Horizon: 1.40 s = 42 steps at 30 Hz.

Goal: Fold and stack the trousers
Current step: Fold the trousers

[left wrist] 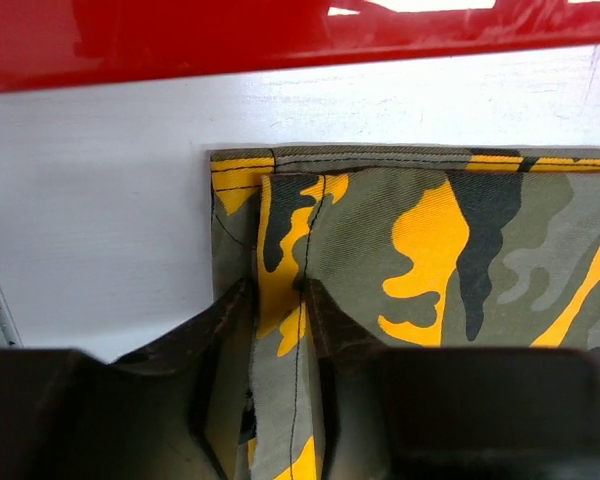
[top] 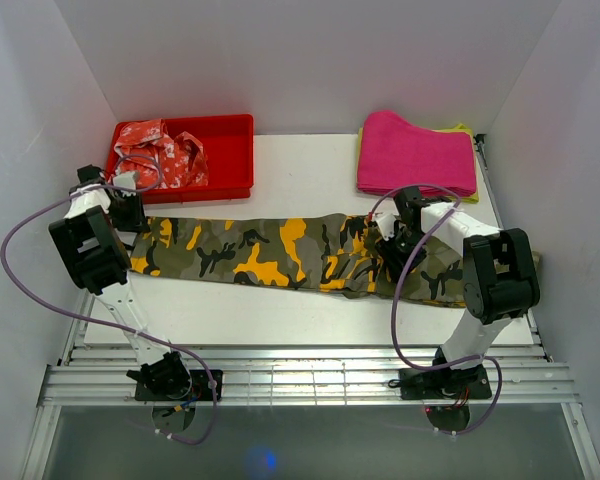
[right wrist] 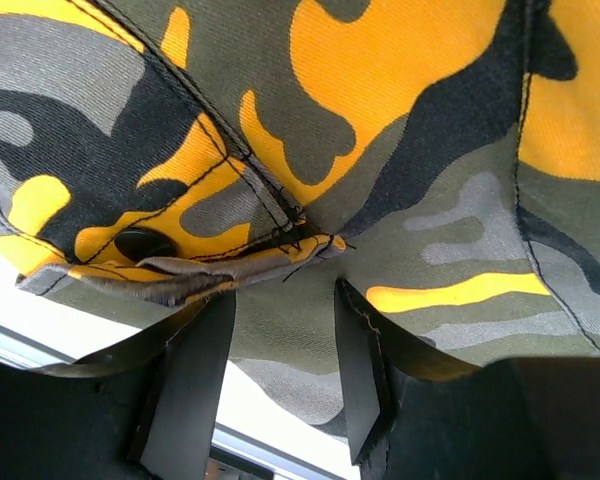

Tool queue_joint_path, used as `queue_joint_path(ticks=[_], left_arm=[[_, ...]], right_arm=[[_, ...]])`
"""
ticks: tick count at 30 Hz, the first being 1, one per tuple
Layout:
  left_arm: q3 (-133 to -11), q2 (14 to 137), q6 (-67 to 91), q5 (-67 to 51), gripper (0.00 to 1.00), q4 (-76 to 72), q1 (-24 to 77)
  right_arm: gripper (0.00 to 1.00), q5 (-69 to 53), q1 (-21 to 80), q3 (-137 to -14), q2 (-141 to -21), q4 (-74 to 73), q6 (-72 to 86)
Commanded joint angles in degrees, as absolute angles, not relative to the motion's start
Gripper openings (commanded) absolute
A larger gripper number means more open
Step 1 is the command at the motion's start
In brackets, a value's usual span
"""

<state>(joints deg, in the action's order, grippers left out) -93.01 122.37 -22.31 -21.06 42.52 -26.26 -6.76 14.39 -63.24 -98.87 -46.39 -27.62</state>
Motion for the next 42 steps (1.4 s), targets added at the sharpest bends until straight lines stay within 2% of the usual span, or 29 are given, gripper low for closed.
queue_joint_path(ticks=[1,2,3,6,24,25,26,27,29,30,31,33,36,42], left_arm=[[-91.7,120.5,-23.1,-21.3,0.33,41.8,-26.3],[-91.4,120.5,-23.1,-20.7,0.28,41.4,-26.3],[-91.3,120.5,-23.2,-20.3,0.18,41.2,-26.3],[-91.0,120.1,-23.6,-17.6,0.0,40.3,-26.4],[-94.6,122.5,-23.4,-10.4,0.0,37.1,-28.9],[-95.1,122.5,-23.2,-10.9,0.05,37.6,-28.9],[-96.6,122.3,-23.1,-13.8,0.16,39.8,-29.1],[-96.9,121.7,-22.9,-15.5,0.4,40.8,-29.2],[-96.4,119.7,-22.6,-19.1,0.65,41.7,-29.6],[-95.0,117.7,-22.4,-19.9,0.74,41.6,-29.7],[-94.4,116.9,-22.4,-20.2,0.79,41.7,-29.8],[-93.0,115.4,-22.2,-20.9,0.81,42.5,-30.7],[-92.4,115.0,-22.1,-22.2,0.98,44.1,-32.7],[-86.2,113.5,-22.4,-22.4,0.98,39.9,-33.2]], right_arm=[[0.5,-6.5,14.3,-63.0,-99.8,-45.9,-28.4],[0.49,-6.4,14.3,-62.8,-99.8,-45.8,-28.4],[0.49,-6.2,14.2,-62.8,-99.8,-45.6,-28.5],[0.48,-5.1,14.1,-61.5,-100.1,-44.7,-28.9],[0.47,-4.7,12.1,-58.1,-100.6,-44.0,-29.9],[0.47,-5.2,12.1,-58.6,-100.5,-44.3,-30.0],[0.48,-5.4,12.1,-58.9,-100.5,-44.8,-30.0],[0.49,-6.0,12.1,-59.3,-100.4,-45.1,-30.0],[0.52,-7.5,12.2,-60.7,-99.8,-45.9,-30.0],[0.52,-7.7,12.2,-61.3,-99.6,-46.5,-30.0],[0.55,-8.9,12.3,-62.0,-99.5,-46.9,-30.0],[0.57,-9.8,12.3,-64.2,-99.1,-48.2,-30.1],[0.61,-12.5,12.4,-67.4,-97.8,-49.7,-30.3],[0.64,-14.4,12.8,-70.7,-96.1,-51.2,-30.3]])
